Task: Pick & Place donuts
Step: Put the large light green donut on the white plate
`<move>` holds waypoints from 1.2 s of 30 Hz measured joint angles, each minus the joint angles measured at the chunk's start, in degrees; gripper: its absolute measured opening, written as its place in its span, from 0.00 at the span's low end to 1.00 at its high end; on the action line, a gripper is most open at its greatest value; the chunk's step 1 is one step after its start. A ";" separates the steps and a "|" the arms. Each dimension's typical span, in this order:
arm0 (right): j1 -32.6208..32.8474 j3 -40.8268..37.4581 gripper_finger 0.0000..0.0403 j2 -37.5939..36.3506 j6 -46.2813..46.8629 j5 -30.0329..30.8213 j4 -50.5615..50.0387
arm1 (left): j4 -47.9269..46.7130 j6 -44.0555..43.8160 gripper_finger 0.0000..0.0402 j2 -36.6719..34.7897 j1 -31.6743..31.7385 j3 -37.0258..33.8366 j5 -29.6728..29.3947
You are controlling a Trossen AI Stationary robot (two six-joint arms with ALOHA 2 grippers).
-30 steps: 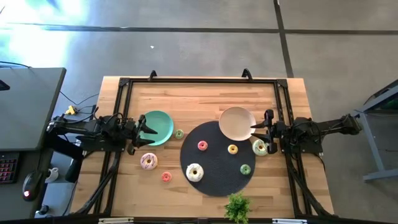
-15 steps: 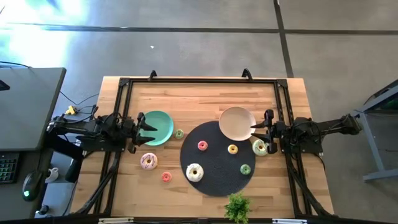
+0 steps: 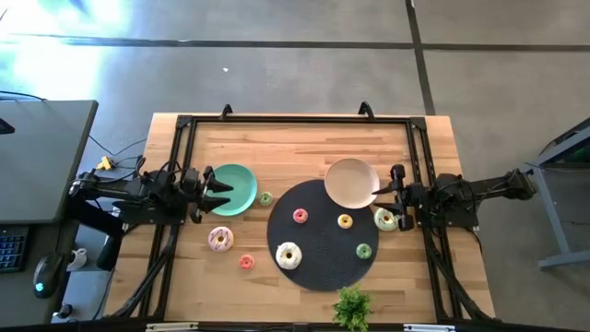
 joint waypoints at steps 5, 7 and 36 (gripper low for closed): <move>0.00 0.00 0.34 0.00 1.02 -0.29 0.03 | 1.21 -1.55 0.49 0.01 0.02 1.11 2.65; 0.01 -0.01 0.34 0.02 1.21 0.06 1.43 | 3.76 -1.63 0.49 0.01 0.01 1.34 3.90; 0.07 27.32 0.34 16.78 7.34 16.75 -26.83 | 9.30 -1.22 0.49 0.01 0.01 1.63 6.04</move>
